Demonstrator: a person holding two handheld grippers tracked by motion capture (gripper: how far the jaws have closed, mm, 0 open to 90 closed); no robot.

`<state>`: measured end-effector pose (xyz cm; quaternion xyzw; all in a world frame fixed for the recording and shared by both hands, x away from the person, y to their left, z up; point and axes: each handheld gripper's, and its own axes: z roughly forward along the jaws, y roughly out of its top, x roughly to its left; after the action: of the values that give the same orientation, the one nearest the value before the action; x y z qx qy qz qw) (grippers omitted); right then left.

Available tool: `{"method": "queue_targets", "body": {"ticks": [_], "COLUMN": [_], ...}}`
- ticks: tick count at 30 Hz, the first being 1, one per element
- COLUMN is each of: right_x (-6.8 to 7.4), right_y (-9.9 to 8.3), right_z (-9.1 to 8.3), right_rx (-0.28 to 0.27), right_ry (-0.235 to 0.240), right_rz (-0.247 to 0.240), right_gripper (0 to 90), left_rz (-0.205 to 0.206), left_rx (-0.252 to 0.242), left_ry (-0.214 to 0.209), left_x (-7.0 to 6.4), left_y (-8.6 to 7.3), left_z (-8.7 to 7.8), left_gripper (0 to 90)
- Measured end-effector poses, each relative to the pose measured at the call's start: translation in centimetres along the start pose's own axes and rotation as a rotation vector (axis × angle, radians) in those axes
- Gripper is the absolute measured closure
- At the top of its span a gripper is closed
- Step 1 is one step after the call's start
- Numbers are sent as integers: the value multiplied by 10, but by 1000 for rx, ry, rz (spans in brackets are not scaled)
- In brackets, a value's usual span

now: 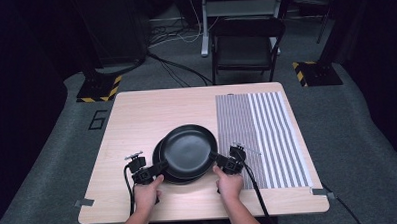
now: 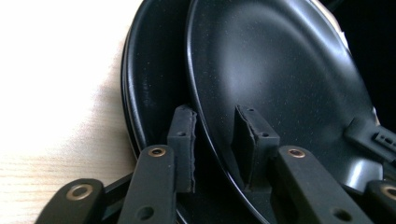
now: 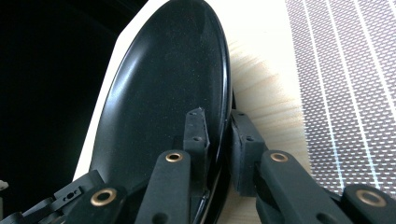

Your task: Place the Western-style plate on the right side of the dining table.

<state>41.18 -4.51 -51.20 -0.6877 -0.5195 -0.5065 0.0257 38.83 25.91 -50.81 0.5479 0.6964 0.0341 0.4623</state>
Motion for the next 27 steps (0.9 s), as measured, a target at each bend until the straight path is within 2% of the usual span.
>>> {"method": "queue_targets", "body": {"ticks": [1, 2, 4, 8, 14, 17, 19, 24, 27], "right_x": [0, 0, 0, 0, 0, -1, -1, -3, -4], "right_y": [0, 0, 0, -1, -2, -1, 0, 1, 2], "right_z": [0, 0, 0, -1, -1, -1, -2, -2, -3], "right_rx": [1, -1, -4, -8, -5, 0, 5, 8, 2], "right_ry": [0, -1, -3, -4, -4, 0, 5, 12, 16], "right_rz": [2, 4, 4, 6, -3, -2, -1, 11, 18], "right_gripper": [791, 791, 791, 790, 787, 788, 789, 795, 801], "left_rz": [-9, -6, -29, -34, -43, -50, -68, -50, -52], "left_rx": [-20, -18, -34, -59, -76, -85, -81, -100, -109], "left_ry": [1, 1, -19, -8, -7, -21, -33, -46, -53], "left_x": [-1, 0, 3, 1, 1, 3, 4, 5, 5], "left_y": [-2, -2, -3, -4, -2, -2, -1, -3, -4], "left_z": [1, 1, 3, 4, 7, 9, 9, 10, 12], "left_gripper": [719, 731, 743, 749, 758, 768, 771, 773, 774]}}
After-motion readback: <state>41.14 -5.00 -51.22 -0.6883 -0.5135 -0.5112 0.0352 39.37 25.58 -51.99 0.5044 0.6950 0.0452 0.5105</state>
